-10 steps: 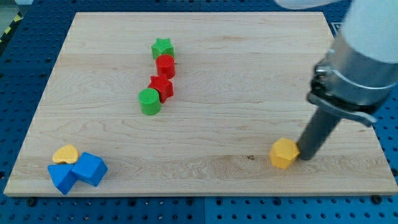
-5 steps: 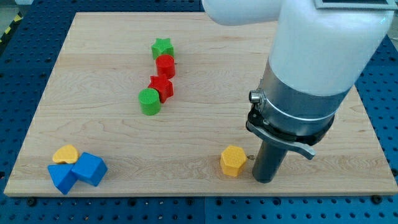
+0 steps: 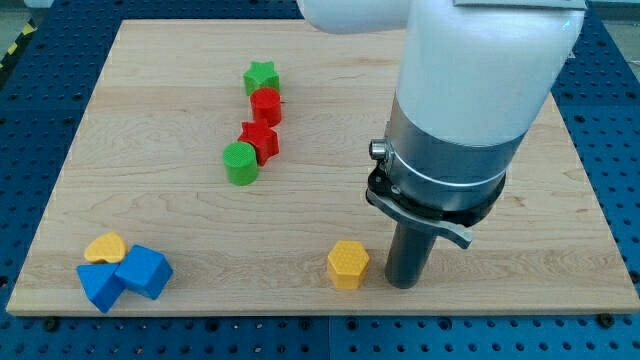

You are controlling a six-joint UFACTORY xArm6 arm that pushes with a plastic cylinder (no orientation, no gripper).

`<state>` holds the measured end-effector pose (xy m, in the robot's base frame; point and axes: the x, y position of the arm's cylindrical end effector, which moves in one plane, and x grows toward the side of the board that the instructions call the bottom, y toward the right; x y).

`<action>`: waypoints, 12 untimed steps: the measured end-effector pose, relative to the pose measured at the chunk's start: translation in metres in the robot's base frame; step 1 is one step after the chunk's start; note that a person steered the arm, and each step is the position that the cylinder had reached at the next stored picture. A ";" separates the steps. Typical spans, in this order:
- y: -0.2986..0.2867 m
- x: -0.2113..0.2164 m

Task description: Push the yellow hexagon above the blue cube

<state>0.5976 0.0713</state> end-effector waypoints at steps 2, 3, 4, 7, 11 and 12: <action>-0.073 -0.009; -0.122 -0.023; -0.170 -0.029; -0.150 -0.014; -0.212 -0.024; -0.148 -0.037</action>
